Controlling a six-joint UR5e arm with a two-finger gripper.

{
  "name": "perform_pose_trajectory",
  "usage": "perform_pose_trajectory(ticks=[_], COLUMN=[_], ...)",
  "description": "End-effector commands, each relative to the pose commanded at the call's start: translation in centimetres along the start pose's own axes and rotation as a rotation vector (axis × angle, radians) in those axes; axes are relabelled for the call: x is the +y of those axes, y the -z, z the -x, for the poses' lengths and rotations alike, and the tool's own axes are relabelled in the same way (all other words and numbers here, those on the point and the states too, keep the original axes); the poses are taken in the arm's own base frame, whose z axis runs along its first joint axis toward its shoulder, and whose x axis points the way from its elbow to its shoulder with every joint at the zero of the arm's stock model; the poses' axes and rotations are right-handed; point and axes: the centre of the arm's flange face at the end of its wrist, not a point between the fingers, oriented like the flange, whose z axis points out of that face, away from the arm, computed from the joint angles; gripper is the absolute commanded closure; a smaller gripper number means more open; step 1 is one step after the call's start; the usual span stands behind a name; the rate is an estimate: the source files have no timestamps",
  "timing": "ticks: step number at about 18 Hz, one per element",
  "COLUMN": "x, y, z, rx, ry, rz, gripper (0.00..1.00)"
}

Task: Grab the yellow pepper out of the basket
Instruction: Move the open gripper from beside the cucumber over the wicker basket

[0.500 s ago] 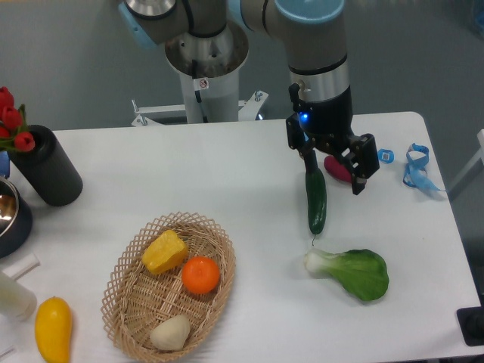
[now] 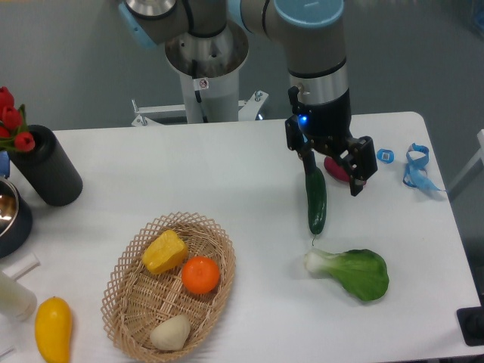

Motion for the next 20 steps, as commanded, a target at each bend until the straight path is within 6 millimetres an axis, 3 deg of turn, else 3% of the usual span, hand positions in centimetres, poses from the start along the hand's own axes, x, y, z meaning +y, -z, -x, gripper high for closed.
perform_pose_trajectory(ticks=[4,7,10,13,18,20], x=[0.1,-0.4,-2.4,-2.9,-7.8,-8.7], y=[-1.5,-2.7,-3.5,-3.9,-5.6,-6.5], z=[-1.6,-2.4,-3.0,-3.6,-6.0,-7.0], rx=[0.014,-0.006,0.019,0.038,0.071,0.088], ry=[0.009,0.183,0.203,0.236,0.33,0.313], rz=[-0.043,-0.061,-0.081,-0.096,-0.126,-0.123], gripper=[0.0,0.0,0.0,0.0,0.0,0.0])
